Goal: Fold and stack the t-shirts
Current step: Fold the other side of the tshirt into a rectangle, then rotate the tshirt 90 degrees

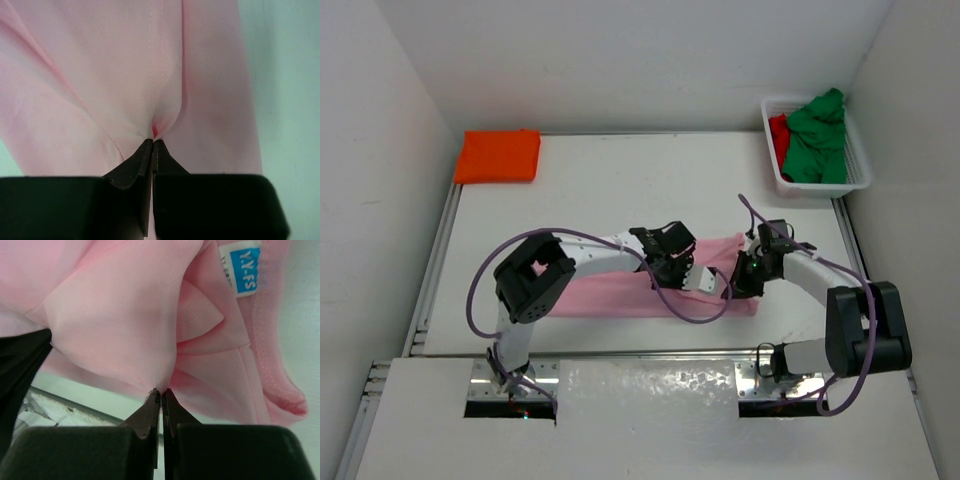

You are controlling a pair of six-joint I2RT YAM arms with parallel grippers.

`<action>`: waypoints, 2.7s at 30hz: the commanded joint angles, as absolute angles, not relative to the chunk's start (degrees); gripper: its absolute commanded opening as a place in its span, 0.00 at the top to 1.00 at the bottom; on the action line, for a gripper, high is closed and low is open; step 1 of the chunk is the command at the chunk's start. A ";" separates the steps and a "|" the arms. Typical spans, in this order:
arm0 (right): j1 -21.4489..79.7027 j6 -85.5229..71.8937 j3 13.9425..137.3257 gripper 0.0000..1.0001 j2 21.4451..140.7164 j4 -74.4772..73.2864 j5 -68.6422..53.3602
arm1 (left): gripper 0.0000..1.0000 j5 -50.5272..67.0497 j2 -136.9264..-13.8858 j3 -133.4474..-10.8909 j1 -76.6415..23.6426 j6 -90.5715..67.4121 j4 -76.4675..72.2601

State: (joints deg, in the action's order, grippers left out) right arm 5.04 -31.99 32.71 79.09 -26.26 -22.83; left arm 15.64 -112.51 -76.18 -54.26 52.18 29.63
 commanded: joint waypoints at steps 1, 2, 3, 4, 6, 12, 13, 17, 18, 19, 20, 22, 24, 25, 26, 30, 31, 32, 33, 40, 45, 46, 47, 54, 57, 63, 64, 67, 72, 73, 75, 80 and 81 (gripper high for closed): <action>5.36 -29.97 34.80 1.00 75.86 -29.61 -24.26 | 1.00 20.47 -109.43 -80.15 -52.30 56.15 34.18; 5.36 -29.54 34.89 1.00 75.50 -30.05 -24.61 | 1.00 20.83 -109.25 -80.50 -51.86 56.77 35.67; 5.36 -29.44 34.81 1.00 74.98 -30.75 -24.87 | 1.00 21.35 -109.07 -80.94 -51.77 57.82 36.29; 5.36 -29.36 34.89 1.00 74.97 -31.11 -25.22 | 1.00 21.71 -108.99 -81.12 -51.77 58.18 36.73; 5.36 -29.09 34.80 1.00 74.44 -31.64 -26.54 | 1.00 22.67 -109.07 -81.21 -51.77 58.97 37.79; 4.75 -26.64 35.94 1.00 74.79 -35.58 -27.77 | 1.00 24.69 -109.60 -80.77 -51.50 61.77 39.55; 4.49 -25.50 36.21 1.00 75.06 -36.20 -27.95 | 1.00 25.13 -109.60 -80.68 -50.98 62.22 40.16; 3.96 -23.99 35.42 1.00 76.90 -36.22 -27.60 | 1.00 24.96 -110.30 -80.33 -50.62 62.49 39.38; 3.96 -24.26 34.55 1.00 77.95 -34.64 -27.77 | 0.89 24.70 -110.39 -80.07 -50.62 61.53 38.77; 3.96 -24.95 34.11 1.00 78.48 -33.32 -28.30 | 0.82 24.78 -110.48 -80.07 -50.71 60.74 37.45; 3.96 -25.48 33.58 0.97 79.10 -32.27 -28.74 | 0.73 24.87 -110.65 -80.16 -50.71 59.86 37.18; 3.87 -25.93 34.01 0.87 79.54 -31.03 -27.96 | 0.61 25.31 -110.74 -80.59 -50.80 59.50 37.18; 3.61 -24.36 36.11 0.70 79.89 -33.29 -26.20 | 0.56 24.62 -110.57 -81.12 -50.71 59.24 37.88; 3.52 -23.65 38.12 0.67 79.72 -34.44 -25.50 | 0.55 24.26 -110.13 -81.38 -50.71 58.98 38.23; 3.25 -23.03 38.14 0.65 79.46 -35.58 -24.71 | 0.53 23.82 -109.95 -81.73 -50.63 58.71 38.67; 1.67 -21.27 47.09 0.67 74.38 -41.22 -16.55 | 0.41 23.55 -107.58 -85.15 -50.10 56.78 41.56; 1.58 -21.53 48.94 0.70 73.49 -41.48 -12.61 | 0.31 23.99 -106.97 -86.30 -49.84 56.26 42.62; 1.67 -21.88 51.91 0.72 72.78 -40.44 -11.26 | 0.02 25.30 -106.79 -88.92 -49.31 54.94 44.98; 1.58 -23.19 52.90 0.74 72.34 -39.30 -10.38 | 0.00 26.18 -106.61 -90.25 -48.78 54.67 46.39; 2.11 -28.65 57.91 0.85 80.49 -25.68 -10.63 | 0.10 30.68 -103.71 -92.64 -37.99 46.25 49.92; 1.93 -32.34 58.71 0.89 91.92 -18.11 -12.39 | 0.83 22.95 -102.05 -84.83 -21.82 36.92 49.04; 2.02 -32.52 58.97 0.89 93.59 -17.50 -11.96 | 0.83 21.81 -100.82 -80.90 -19.71 36.57 48.69; 2.02 -32.69 58.97 0.90 96.39 -17.06 -11.43 | 0.82 19.27 -100.03 -78.77 -16.29 36.82 47.39; 0.97 -31.99 59.68 0.91 104.76 -15.38 -5.54 | 0.68 10.64 -96.06 -63.63 -6.86 38.23 39.38; 0.70 -31.38 61.34 0.91 108.26 -15.64 -4.39 | 0.66 6.52 -98.51 -58.90 -4.92 37.97 35.26; 0.70 -30.15 66.60 0.92 113.01 -16.96 -1.59 | 0.66 0.26 -101.61 -51.60 -3.61 39.46 30.85; 0.70 -29.54 67.58 0.92 113.72 -17.57 -0.45 | 0.66 0.26 -100.99 -51.16 -3.08 39.81 30.15; 0.70 -28.48 72.39 0.92 117.49 -18.89 -0.09 | 0.66 -1.23 -98.88 -50.98 -2.55 41.48 30.14; 1.23 -26.81 83.21 0.92 122.86 -21.53 1.06 | 0.64 0.43 -96.60 -50.28 -2.11 44.73 32.25; 1.32 -25.68 84.19 0.92 124.00 -21.10 0.53 | 0.62 2.27 -95.63 -50.10 -2.11 44.91 32.95; 1.58 -24.44 87.26 0.90 124.98 -20.92 -4.11 | 0.54 7.26 -94.49 -50.97 -2.11 45.70 35.84; 2.55 -20.04 92.45 0.82 123.23 -21.88 -9.40 | 0.46 14.83 -91.58 -58.95 -1.93 43.86 42.52; 2.46 -19.34 93.16 0.79 122.61 -22.23 -9.58 | 0.45 15.90 -91.50 -60.45 -1.93 43.86 43.76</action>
State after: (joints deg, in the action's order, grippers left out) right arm 1.74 -23.44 88.99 125.25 -21.71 -6.70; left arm 9.52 -94.59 -54.54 -2.48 43.44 38.89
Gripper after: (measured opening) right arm 0.190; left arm 0.536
